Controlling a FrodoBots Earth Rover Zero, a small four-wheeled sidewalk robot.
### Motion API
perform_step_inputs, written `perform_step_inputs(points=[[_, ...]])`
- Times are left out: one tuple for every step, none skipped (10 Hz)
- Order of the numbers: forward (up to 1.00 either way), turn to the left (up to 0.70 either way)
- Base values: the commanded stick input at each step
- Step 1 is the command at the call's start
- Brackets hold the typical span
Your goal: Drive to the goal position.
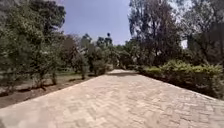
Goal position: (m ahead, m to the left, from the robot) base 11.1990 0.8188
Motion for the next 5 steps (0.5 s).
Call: perform_step_inputs(points=[[0.7,-0.2],[0.7,-0.35],[0.7,-0.35],[0.7,-0.33],[0.7,-0.25]])
